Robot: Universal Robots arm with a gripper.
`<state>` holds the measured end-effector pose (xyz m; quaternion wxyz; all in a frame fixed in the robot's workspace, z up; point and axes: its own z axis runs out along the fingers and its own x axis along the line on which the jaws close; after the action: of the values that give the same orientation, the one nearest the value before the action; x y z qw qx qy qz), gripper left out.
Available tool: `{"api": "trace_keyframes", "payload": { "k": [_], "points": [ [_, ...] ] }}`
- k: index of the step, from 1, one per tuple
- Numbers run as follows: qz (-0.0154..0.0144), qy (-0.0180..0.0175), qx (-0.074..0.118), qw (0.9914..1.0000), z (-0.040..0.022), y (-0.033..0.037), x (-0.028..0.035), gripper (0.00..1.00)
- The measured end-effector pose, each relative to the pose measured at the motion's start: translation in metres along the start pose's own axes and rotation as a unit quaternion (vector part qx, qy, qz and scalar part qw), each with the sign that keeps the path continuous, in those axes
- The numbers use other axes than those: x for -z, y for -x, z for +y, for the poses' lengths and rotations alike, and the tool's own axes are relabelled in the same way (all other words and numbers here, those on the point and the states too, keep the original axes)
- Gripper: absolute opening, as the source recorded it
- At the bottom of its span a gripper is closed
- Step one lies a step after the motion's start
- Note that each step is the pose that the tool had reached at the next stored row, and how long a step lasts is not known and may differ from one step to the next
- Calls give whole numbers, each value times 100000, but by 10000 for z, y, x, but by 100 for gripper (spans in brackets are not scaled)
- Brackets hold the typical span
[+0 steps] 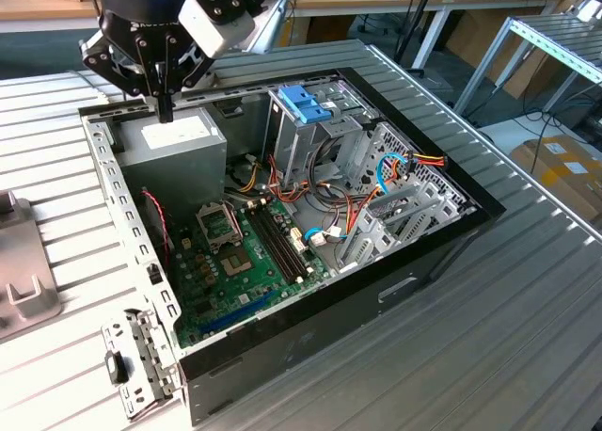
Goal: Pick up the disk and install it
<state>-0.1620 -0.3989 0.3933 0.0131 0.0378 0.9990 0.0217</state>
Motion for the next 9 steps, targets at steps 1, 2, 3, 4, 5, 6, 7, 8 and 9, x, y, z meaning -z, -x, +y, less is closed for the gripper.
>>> {"api": "trace_keyframes", "payload": {
  "k": [1,2,3,4,5,6,7,8,9],
  "points": [
    [5,-3,0,100000,-1,-10,1,11],
    [2,0,-1,100000,-1,-15,1,11],
    [2,0,-1,100000,-1,-19,1,11],
    [2,0,-2,100000,-2,-25,1,11],
    [-3,5,-4,100000,-2,-30,0,11],
    [0,2,-3,100000,-3,-35,1,11],
    [1,1,0,100000,-3,-39,1,11],
    [3,-2,-2,100000,-3,-44,2,11],
    [0,-2,-4,100000,-3,-48,1,11]
  ]
}}
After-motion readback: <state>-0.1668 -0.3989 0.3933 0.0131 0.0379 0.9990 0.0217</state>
